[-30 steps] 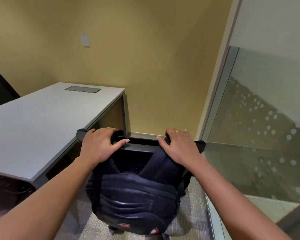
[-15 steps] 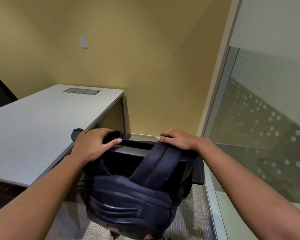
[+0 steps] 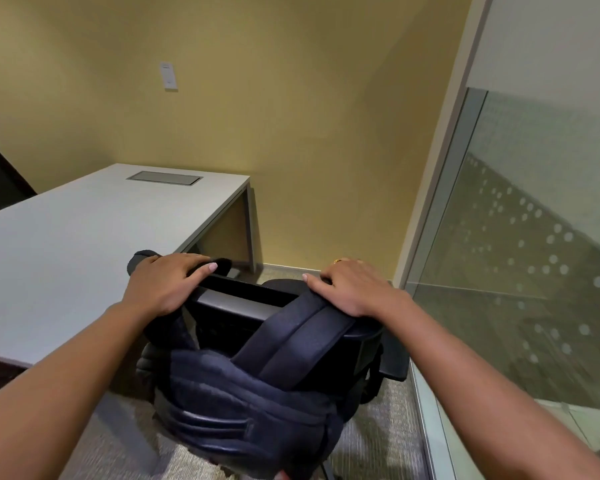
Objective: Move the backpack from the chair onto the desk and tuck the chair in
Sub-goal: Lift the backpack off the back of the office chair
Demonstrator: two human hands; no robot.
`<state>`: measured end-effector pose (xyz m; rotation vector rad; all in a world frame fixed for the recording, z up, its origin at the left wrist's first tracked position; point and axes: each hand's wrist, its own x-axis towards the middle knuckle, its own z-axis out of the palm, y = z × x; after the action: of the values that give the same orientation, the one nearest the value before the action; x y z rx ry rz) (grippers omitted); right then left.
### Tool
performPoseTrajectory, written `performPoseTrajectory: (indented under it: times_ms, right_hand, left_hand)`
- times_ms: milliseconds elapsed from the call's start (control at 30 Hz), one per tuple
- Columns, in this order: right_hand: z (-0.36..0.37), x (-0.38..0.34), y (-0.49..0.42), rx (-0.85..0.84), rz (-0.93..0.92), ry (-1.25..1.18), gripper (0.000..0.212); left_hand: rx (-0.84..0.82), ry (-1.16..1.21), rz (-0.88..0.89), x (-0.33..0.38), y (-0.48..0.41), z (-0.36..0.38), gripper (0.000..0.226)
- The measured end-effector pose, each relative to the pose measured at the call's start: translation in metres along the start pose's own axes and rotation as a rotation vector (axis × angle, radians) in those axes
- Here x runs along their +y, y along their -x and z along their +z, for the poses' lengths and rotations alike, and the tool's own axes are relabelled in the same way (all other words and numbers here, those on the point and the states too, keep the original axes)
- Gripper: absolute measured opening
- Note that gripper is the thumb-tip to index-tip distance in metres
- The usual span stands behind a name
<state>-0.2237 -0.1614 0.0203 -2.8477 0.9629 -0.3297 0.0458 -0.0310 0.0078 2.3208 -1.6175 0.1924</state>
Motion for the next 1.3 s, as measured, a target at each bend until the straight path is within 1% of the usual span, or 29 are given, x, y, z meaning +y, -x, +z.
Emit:
performPoseTrajectory:
  times_ms: [133,233,333,467,533,600,633,733,767,933,1000,1133,1300]
  right_hand:
    - [0.013,-0.014,-0.004,0.149,0.025,-0.068,0.050]
    - [0.022,-0.024,-0.007,0.160,0.037,-0.183,0.045]
    - [0.027,-0.029,-0.009,0.039,-0.019,-0.327,0.040]
    - [0.025,-0.031,-0.014,-0.146,-0.132,-0.359,0.048]
    - [0.023,-0.029,-0.016,-0.228,-0.165,-0.402,0.046]
    - [0.019,-0.027,-0.017,-0.306,-0.168,-0.449,0.044]
    - [0.017,-0.026,-0.018,-0.316,-0.171,-0.452,0.044]
    - [0.015,-0.025,-0.020,-0.243,-0.221,-0.360,0.034]
    - [0.015,-0.026,-0.020,-0.220,-0.236,-0.322,0.034]
    - [0.014,-0.028,-0.019,-0.183,-0.243,-0.215,0.054]
    - [0.013,-0.026,-0.016,-0.144,-0.242,-0.176,0.059]
    - [0.012,-0.026,-0.007,-0.043,-0.248,-0.115,0.064]
    - [0.006,-0.024,0.006,0.088,-0.259,-0.038,0.065]
  left_hand:
    - [-0.042,-0.031,-0.013,-0.014,-0.011,-0.001,0.041]
    - [-0.086,-0.097,-0.056,-0.027,-0.019,-0.001,0.045]
    - [-0.125,-0.182,-0.129,-0.032,-0.027,0.002,0.059]
    - [-0.096,-0.223,-0.218,-0.026,-0.031,0.007,0.076]
    - [-0.057,-0.226,-0.217,-0.025,-0.031,0.009,0.078]
    - [-0.037,-0.219,-0.218,-0.025,-0.031,0.010,0.075]
    - [-0.036,-0.219,-0.217,-0.025,-0.032,0.011,0.072]
    - [-0.034,-0.222,-0.206,-0.028,-0.034,0.012,0.063]
    - [-0.035,-0.221,-0.202,-0.031,-0.035,0.012,0.061]
    - [-0.022,-0.215,-0.198,-0.041,-0.036,0.013,0.057]
    - [-0.027,-0.225,-0.196,-0.043,-0.038,0.012,0.058]
    - [-0.029,-0.238,-0.194,-0.046,-0.039,0.012,0.060]
    - [-0.029,-0.243,-0.209,-0.044,-0.038,0.012,0.059]
